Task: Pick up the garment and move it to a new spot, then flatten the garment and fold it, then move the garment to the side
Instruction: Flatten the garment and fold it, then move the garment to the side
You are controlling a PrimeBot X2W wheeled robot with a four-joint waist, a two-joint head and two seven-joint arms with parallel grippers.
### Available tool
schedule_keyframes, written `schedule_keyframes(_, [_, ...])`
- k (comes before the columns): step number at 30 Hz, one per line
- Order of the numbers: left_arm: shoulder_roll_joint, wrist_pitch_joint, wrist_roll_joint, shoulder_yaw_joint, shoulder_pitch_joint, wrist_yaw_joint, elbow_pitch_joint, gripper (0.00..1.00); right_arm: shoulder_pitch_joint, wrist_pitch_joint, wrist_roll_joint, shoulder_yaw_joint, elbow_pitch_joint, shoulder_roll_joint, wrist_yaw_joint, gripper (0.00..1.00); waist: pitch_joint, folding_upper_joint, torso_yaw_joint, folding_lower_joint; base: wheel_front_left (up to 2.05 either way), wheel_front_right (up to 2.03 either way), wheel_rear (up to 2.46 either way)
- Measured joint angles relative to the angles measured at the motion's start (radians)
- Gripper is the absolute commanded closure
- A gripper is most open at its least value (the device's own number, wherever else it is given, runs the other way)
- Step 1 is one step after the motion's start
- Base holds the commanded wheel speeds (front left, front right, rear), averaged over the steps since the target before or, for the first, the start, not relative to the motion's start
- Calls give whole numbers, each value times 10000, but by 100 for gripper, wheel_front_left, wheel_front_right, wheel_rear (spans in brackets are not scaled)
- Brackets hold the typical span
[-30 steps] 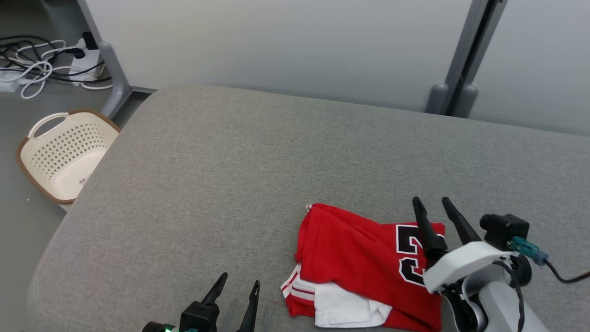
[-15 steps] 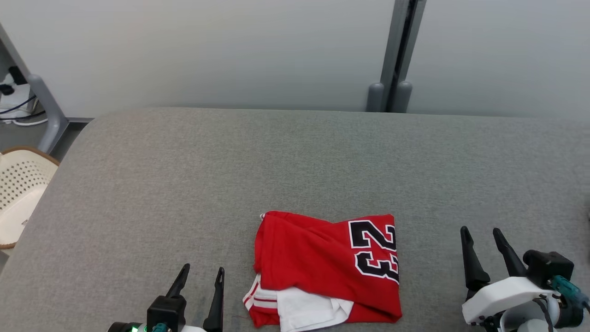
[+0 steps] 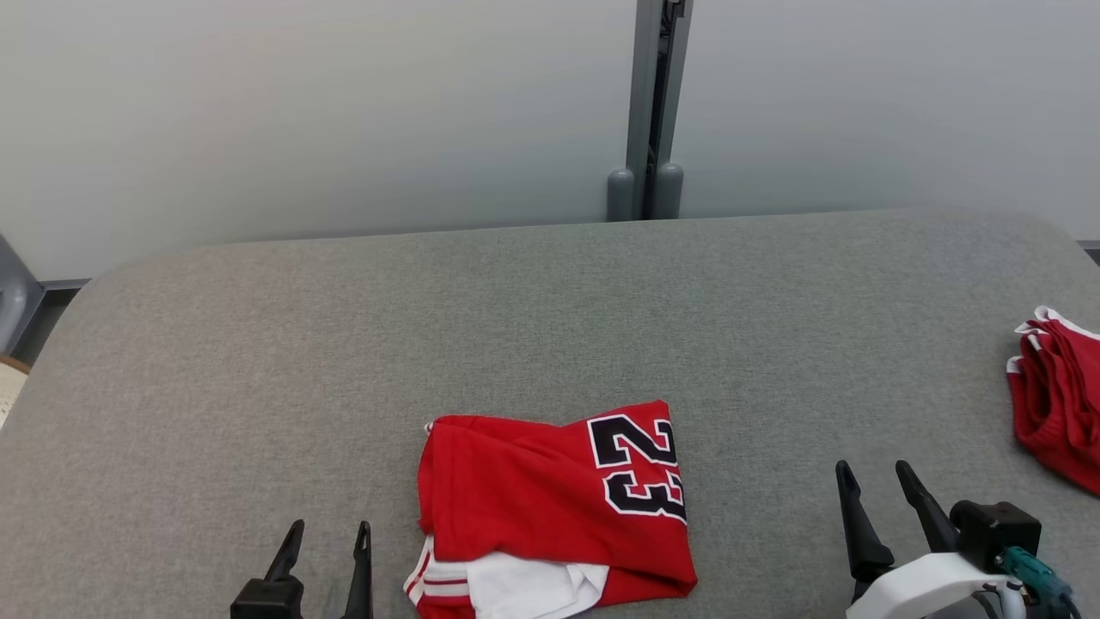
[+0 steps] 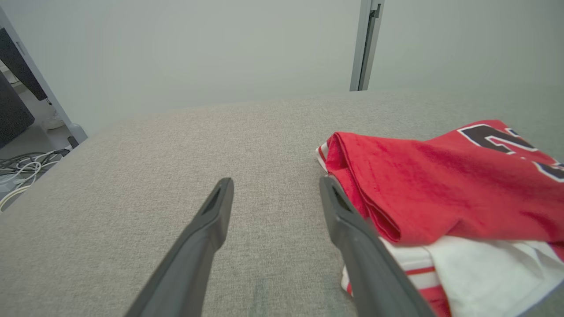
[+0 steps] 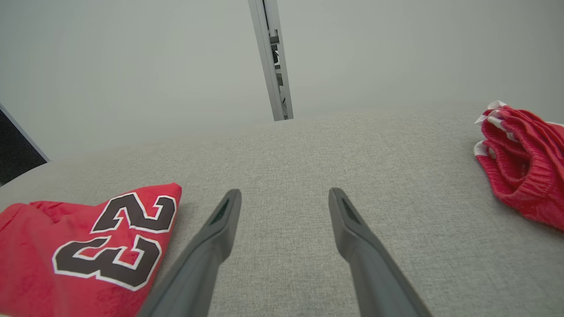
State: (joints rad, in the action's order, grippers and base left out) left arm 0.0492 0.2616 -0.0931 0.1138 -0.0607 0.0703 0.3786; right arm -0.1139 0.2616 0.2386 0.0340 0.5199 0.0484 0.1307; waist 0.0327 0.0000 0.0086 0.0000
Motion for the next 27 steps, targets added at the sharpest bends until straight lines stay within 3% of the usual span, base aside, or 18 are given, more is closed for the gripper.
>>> schedule_keyframes(12, [0, 0, 272, -506, -291, -79, -58, 0, 277, 0, -207, 322, -155, 0, 0, 0, 163, 0, -522, 0, 0, 0, 0])
schedule_keyframes(27, [-4, -2, 190, -295, -316, -113, -115, 0, 401, 0, 111, 602, -267, 4, 0, 0, -64, 0, -88, 0, 0, 0, 0])
